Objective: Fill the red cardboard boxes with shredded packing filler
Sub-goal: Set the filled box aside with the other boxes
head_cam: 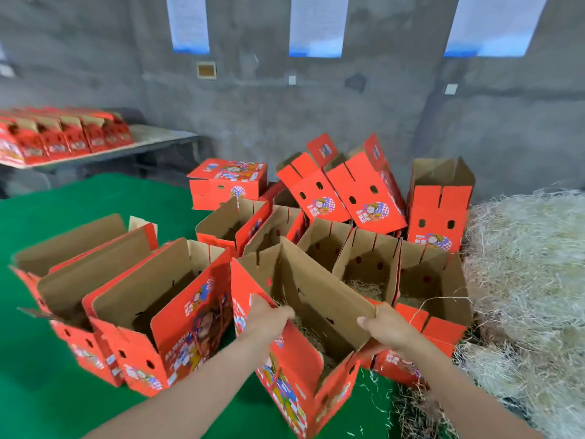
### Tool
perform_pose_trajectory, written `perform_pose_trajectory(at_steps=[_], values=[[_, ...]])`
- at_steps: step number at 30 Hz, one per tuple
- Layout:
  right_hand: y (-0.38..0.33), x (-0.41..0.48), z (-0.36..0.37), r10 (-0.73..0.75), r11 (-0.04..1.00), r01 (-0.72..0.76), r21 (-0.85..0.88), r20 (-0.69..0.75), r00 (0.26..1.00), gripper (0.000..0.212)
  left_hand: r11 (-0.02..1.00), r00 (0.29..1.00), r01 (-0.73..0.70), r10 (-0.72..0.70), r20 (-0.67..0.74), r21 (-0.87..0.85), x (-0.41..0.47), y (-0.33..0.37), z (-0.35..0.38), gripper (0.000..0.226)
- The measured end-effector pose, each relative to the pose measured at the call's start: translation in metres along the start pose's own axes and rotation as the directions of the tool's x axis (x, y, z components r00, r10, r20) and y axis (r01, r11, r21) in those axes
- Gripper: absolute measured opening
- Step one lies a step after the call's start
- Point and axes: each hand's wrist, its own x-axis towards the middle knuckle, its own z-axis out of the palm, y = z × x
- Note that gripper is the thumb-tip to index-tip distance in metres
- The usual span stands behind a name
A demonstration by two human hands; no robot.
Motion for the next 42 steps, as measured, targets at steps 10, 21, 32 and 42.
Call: perform_pose_trajectory(at_steps=[10, 21, 32, 42], values=[[-0.085, -0.016, -0.069, -0.101, 0.795, 0.084, 0.601, -0.006, 0.995, 0.032, 0.687, 0.686, -0.709, 0.724, -0.074, 0.158, -0.029, 0.102, 0.010, 0.075], [-0.188, 0.035, -0.049, -0.150, 0.733, 0.319, 0.601, -0.314, 0.937, 0.009, 0.654, 0.660, -0.749, 0.751, 0.026, 0.108, 0.034, 0.092, -0.040, 0.068], [-0.299, 0.155, -0.024, -0.188, 0.815, 0.310, 0.488, -0.284, 0.940, 0.019, 0.769, 0.765, -0.639, 0.634, 0.113, 0.022, 0.180, 0.146, -0.090, 0.078], [-0.314, 0.234, 0.041, -0.656, 0.689, 0.501, -0.524, -0.158, 0.738, 0.065, 0.927, 0.887, -0.346, 0.272, 0.374, 0.146, 0.305, 0.171, -0.064, 0.056]])
